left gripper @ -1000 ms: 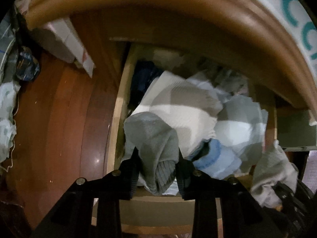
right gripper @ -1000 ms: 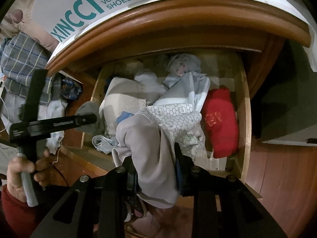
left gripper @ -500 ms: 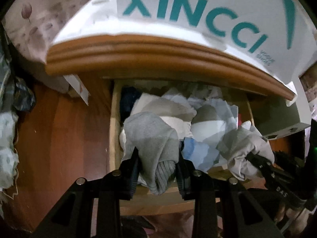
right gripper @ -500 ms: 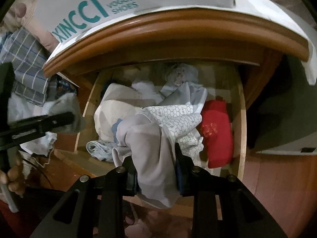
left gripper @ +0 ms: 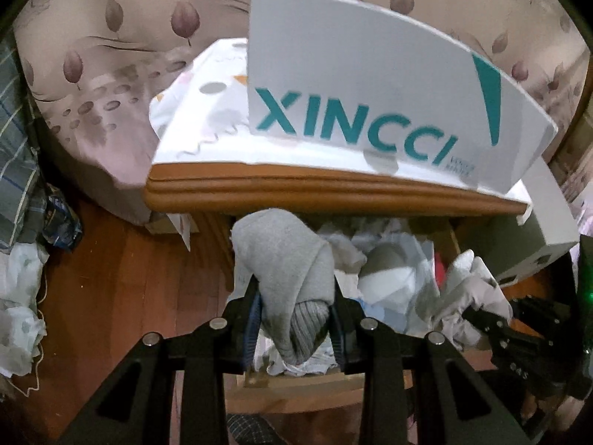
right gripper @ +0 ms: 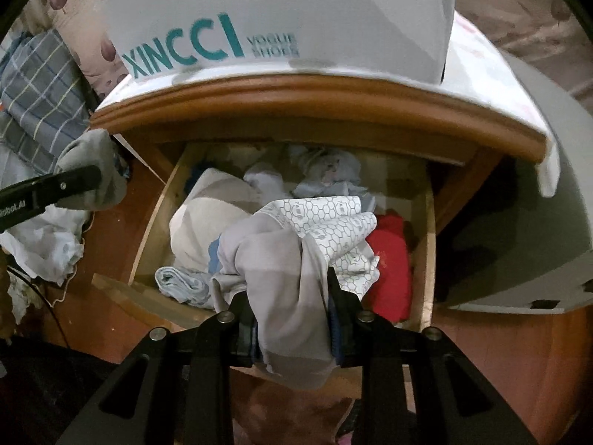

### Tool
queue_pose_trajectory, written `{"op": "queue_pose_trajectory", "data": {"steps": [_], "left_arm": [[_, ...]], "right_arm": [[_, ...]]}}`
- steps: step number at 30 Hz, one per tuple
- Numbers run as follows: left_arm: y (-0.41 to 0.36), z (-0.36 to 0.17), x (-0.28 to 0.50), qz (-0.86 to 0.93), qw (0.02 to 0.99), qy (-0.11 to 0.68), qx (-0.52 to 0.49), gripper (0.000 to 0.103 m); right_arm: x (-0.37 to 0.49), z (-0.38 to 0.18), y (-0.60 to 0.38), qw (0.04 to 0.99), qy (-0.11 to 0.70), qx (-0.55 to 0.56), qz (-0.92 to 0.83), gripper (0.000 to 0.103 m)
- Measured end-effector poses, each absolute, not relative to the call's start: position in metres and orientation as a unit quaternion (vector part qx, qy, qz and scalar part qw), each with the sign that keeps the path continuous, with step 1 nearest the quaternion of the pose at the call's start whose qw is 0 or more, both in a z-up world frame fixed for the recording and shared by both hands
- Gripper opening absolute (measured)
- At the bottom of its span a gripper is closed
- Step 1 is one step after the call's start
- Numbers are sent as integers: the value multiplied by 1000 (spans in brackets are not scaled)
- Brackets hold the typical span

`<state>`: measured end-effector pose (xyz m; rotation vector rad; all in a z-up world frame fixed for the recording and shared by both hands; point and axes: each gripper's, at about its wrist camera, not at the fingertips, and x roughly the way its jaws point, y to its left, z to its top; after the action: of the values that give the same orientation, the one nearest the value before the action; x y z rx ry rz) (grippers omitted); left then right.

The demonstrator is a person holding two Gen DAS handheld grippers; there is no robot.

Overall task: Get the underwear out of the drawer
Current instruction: 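Lift the underwear with the right gripper into the open white box and release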

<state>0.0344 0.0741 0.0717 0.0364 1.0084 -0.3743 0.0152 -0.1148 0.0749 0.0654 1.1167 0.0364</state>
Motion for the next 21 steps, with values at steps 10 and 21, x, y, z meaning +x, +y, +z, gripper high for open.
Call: {"op": "queue_pose_trajectory", "data": {"steps": [10,21], "left_arm": [[94,82,38,-150,870,470,-14,32],[106,86,40,-123,880,459,-19,32]], "right_arm": [[-1,156,-104,866,499,21,35,25],[5,280,-98,918,395,-18,31,25]]}}
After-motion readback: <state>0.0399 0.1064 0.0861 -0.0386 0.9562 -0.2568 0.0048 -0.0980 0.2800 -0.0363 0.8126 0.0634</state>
